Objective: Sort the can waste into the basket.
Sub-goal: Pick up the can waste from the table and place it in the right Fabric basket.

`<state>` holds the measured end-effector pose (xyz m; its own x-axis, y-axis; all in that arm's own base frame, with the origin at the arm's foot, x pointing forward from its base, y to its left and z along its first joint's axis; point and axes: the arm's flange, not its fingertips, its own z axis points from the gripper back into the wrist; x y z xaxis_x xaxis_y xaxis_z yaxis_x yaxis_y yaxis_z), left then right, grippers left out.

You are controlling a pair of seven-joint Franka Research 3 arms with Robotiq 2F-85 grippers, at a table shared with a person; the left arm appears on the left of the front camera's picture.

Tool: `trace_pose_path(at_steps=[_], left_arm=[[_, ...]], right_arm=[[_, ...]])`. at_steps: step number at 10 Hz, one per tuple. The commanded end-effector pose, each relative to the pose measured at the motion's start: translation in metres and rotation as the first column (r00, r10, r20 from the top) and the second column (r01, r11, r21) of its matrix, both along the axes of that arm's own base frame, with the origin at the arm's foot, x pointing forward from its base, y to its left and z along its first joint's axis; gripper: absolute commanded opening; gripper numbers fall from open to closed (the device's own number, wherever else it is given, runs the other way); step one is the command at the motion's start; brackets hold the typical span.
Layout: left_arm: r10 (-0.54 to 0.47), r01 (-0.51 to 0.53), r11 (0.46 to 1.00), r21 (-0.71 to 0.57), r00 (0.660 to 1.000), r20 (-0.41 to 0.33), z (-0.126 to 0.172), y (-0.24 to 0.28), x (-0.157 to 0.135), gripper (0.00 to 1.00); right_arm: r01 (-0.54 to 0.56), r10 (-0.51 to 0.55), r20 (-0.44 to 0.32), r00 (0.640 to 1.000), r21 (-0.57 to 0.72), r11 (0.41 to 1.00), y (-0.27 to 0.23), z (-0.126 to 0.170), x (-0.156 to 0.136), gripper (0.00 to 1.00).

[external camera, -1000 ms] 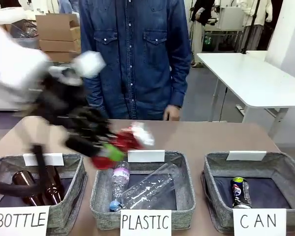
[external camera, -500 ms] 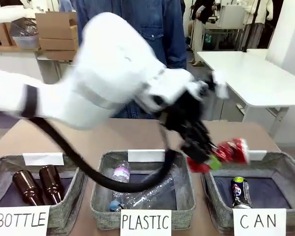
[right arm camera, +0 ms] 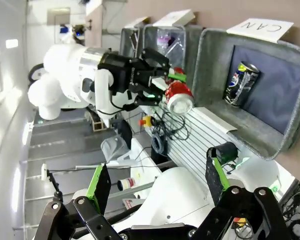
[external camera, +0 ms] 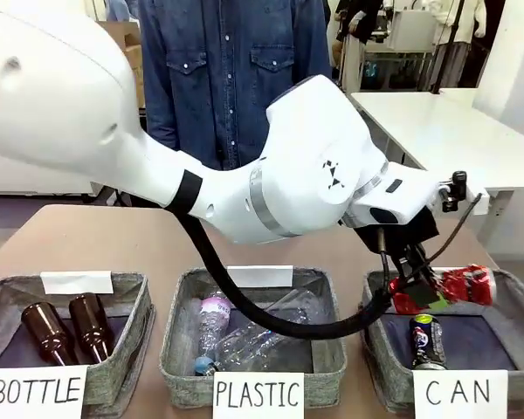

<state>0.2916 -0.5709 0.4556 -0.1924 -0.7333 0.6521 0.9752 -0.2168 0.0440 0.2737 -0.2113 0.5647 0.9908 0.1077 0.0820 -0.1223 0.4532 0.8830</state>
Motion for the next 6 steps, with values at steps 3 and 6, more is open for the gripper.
trace_pose_path(at_steps=[3,6], left_arm=[[0.036,-0.037,0.999,0.007,0.999,0.014,0.0074,-0.0073,0.0063,0.43],[0.010,-0.009,1.000,-0.024,0.999,0.037,0.0087,-0.0044,0.0048,1.00]], right_arm=[[-0.001,0.001,0.003,1.000,0.003,1.000,-0.0029,0.0035,-0.0027,1.00],[-0.001,0.001,0.003,1.000,0.003,1.000,-0.0029,0.0035,-0.0027,1.00]])
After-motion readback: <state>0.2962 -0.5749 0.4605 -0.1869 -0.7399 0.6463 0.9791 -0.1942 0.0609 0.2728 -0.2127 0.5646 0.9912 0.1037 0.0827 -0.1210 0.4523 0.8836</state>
